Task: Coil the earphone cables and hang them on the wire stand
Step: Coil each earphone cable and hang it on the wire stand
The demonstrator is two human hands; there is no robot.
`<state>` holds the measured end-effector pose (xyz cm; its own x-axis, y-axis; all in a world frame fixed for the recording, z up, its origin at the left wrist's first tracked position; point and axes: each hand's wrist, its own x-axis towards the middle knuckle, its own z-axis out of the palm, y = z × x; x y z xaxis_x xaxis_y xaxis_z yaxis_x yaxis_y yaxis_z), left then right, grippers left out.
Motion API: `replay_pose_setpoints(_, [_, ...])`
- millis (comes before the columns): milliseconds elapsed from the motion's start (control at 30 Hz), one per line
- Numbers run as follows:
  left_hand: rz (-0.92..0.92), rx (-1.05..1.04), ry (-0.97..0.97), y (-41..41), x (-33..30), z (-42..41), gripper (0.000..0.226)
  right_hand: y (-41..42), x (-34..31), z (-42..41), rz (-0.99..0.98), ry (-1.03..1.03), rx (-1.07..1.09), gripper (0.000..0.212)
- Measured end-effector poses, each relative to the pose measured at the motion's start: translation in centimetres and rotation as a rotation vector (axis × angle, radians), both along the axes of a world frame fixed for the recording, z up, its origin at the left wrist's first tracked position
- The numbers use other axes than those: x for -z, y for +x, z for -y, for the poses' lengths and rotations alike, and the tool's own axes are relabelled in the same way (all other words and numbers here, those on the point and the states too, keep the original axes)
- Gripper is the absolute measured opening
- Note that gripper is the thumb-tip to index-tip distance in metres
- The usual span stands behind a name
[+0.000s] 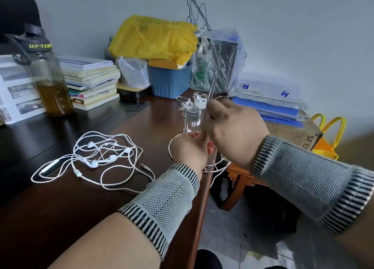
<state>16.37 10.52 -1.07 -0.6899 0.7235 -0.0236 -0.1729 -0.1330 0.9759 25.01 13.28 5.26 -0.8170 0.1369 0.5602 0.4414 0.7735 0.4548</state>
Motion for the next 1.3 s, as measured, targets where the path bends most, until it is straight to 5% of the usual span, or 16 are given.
replay_pose_setpoints(100, [0.014,0.019,0.014,0.0,0.0,0.0,0.033,1.1,1.9,-1.0,-0.105,-0.092,0.034,0.015])
replay_pose_setpoints(267, [-0.035,-0.014,-0.037,0.0,0.1,0.3,0.033,2.6,3.7,-2.9,-0.489,-0.562,0.065,0.005])
replay_pose_setpoints(633, [-0.008,0.0,-0.063,0.1,-0.3,0.5,0.033,4.5,1.5,-5.7,-0.562,-1.203,0.413,0.025])
replay_pose_setpoints(900, [0.001,0.012,-0.077,0.1,-0.3,0.5,0.038,1.5,-3.4,-3.1,-0.328,-0.684,0.37,0.022])
replay_pose_setpoints(1133, [-0.004,0.015,-0.058,0.0,0.0,0.4,0.047,-2.8,-5.6,-3.2,0.003,-0.885,0.414,0.032])
replay_pose_setpoints(1300, [-0.002,0.004,-0.068,-0.1,0.0,0.2,0.043,-2.7,-5.3,-1.7,0.153,-0.68,0.376,0.031])
